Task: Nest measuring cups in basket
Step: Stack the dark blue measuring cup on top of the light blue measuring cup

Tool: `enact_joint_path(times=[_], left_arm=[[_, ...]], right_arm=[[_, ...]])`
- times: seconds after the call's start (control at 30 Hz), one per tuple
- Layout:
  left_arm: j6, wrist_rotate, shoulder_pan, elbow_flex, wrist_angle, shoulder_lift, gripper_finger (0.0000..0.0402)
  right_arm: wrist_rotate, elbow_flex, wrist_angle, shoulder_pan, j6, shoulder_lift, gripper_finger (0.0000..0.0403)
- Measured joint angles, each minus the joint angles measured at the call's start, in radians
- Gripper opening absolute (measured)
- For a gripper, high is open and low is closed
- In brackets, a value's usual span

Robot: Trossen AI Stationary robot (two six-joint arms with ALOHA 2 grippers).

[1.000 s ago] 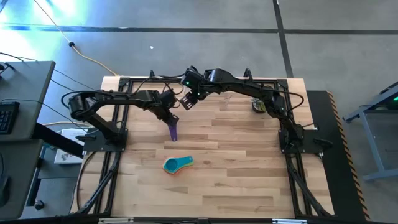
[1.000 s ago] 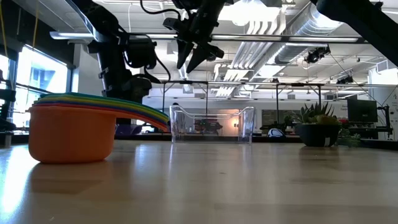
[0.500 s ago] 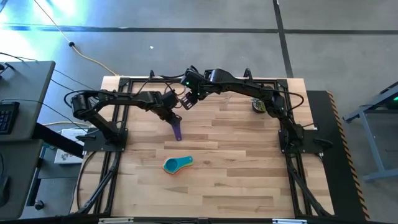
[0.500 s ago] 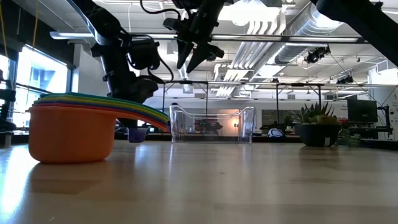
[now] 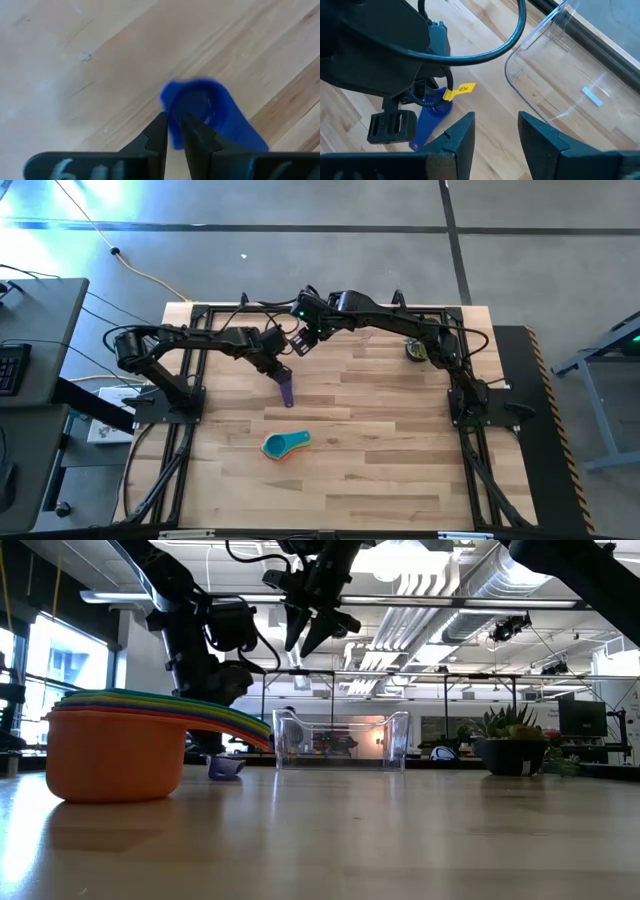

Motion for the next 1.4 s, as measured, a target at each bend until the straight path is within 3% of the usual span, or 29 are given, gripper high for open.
enact_joint_path(times=[0.37, 0.73, 0.93, 1.4], left_arm=[[0.061, 0.000, 0.028, 0.000, -0.017, -0.054, 0.0072], [0.216, 0.000, 0.042, 0.002, -0.155, -0.274, 0.0072], [0.228, -0.002, 0.063, 0.002, -0.240, -0.403, 0.0072], [0.254, -0.002, 0.067, 0.002, -0.266, -0.649, 0.0072]], right_arm=[[0.001, 0.000, -0.001, 0.001, 0.048, 0.000, 0.0141], [-0.027, 0.000, -0.001, 0.021, 0.234, 0.000, 0.0141], [-0.026, 0.000, 0.010, 0.043, 0.302, 0.011, 0.0141], [0.023, -0.211, 0.351, 0.079, 0.384, 0.028, 0.0141]])
